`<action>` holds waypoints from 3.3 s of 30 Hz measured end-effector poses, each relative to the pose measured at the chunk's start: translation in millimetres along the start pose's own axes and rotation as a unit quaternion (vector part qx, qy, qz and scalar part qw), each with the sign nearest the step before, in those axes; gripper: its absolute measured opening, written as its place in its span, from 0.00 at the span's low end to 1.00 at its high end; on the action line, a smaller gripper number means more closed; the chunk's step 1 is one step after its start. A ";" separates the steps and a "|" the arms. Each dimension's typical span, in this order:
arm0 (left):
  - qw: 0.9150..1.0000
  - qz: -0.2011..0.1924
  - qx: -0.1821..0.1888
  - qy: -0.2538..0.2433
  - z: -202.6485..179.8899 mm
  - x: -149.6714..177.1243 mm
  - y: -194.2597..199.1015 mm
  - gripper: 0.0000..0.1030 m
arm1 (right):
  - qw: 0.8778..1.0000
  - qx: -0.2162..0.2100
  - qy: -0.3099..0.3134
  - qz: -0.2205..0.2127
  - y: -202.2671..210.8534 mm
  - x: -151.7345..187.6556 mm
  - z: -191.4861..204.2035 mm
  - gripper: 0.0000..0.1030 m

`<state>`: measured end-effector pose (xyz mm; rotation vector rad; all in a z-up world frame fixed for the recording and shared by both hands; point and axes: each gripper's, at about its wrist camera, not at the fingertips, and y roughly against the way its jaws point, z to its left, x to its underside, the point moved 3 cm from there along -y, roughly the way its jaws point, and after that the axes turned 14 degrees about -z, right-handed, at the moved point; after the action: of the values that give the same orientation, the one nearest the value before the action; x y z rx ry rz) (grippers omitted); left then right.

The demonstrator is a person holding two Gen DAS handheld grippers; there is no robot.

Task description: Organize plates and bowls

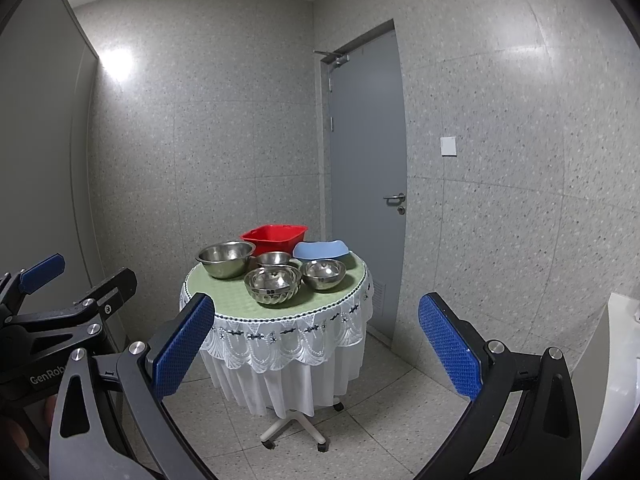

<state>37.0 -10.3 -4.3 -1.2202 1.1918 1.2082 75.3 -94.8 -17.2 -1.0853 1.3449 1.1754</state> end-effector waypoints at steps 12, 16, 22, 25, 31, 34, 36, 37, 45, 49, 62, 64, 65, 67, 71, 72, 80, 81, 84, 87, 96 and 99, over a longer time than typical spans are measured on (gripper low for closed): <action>1.000 0.005 -0.002 -0.003 -3.3 -2.0 -9.7 0.99 | 1.000 -0.001 -0.004 0.005 -6.5 -0.7 -5.4 1.00; 1.000 0.009 -0.002 -0.005 -5.6 -2.7 -14.7 0.99 | 1.000 -0.002 -0.006 0.010 -10.6 -1.2 -8.5 1.00; 1.000 0.025 -0.004 -0.006 -6.7 -13.5 -30.6 0.99 | 1.000 -0.004 -0.008 0.024 -22.3 -4.6 -7.9 1.00; 0.999 0.032 -0.005 -0.008 -6.2 -21.3 -41.9 0.99 | 0.999 -0.006 -0.010 0.033 -31.8 -9.0 -6.5 1.00; 0.998 0.056 0.001 -0.007 -1.4 -33.9 -81.0 0.99 | 0.998 -0.001 -0.013 0.056 -62.5 -13.0 -3.2 1.00; 0.998 0.062 0.008 -0.003 6.3 -36.9 -109.9 0.99 | 0.998 0.006 -0.014 0.062 -83.8 -12.1 -0.5 1.00; 0.998 0.066 0.013 -0.001 12.9 -36.4 -133.7 0.99 | 0.998 0.012 -0.014 0.066 -101.2 -10.0 3.1 1.00; 0.998 0.068 0.016 -0.001 17.3 -36.1 -145.6 0.99 | 0.998 0.014 -0.014 0.067 -110.0 -8.7 5.1 1.00; 0.997 0.064 0.043 -0.005 75.9 -42.0 -272.5 0.99 | 0.997 0.025 -0.037 0.070 -202.6 -6.7 40.5 1.00; 0.996 0.069 0.057 -0.011 109.4 -51.3 -337.1 0.99 | 0.994 0.023 -0.069 0.084 -254.7 -12.9 63.5 1.00; 0.992 0.126 0.024 0.010 177.4 -21.6 -519.3 0.99 | 0.985 0.009 -0.080 0.155 -405.9 14.8 97.9 1.00; 0.991 0.135 0.017 0.013 178.8 -17.8 -549.5 0.99 | 0.981 -0.005 -0.086 0.171 -433.0 23.7 100.3 1.00; 0.990 0.140 0.009 0.011 179.9 -14.5 -565.7 0.99 | 0.980 -0.010 -0.087 0.177 -444.3 27.3 102.3 1.00; 0.987 0.158 -0.001 0.010 183.8 -7.5 -596.1 0.99 | 0.976 -0.020 -0.082 0.198 -475.0 38.2 108.3 1.00; 0.982 0.187 -0.024 0.003 187.6 9.6 -643.5 0.99 | 0.961 -0.040 -0.101 0.254 -522.8 63.7 122.6 1.00; 0.979 0.199 -0.029 0.005 192.6 16.1 -656.3 0.99 | 0.954 -0.042 -0.103 0.277 -536.6 72.5 127.0 1.00; 0.961 0.277 -0.010 0.005 217.4 71.9 -770.7 0.99 | 0.931 -0.016 -0.103 0.349 -598.2 122.8 148.9 1.00; 0.958 0.285 -0.002 0.001 221.9 77.5 -783.4 0.99 | 0.929 -0.009 -0.103 0.355 -603.3 127.0 150.9 1.00; 0.952 0.304 0.014 -0.019 235.8 97.2 -825.0 0.97 | 0.921 0.015 -0.103 0.375 -619.9 141.0 157.4 1.00; 0.943 0.328 0.032 -0.038 247.2 121.5 -861.3 0.89 | 0.915 0.037 -0.091 0.390 -634.7 155.6 163.7 0.85; 0.915 0.385 0.108 -0.061 245.1 175.7 -921.2 0.45 | 0.895 0.060 -0.089 0.433 -650.3 190.6 173.3 0.40; 0.914 0.385 0.113 -0.068 249.8 181.1 -933.0 0.31 | 0.898 0.059 -0.080 0.428 -653.3 189.2 177.6 0.23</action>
<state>969.9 249.4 -171.8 -0.4673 1.7214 1.6235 725.0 -1.4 -268.8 -0.2547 1.7942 1.7280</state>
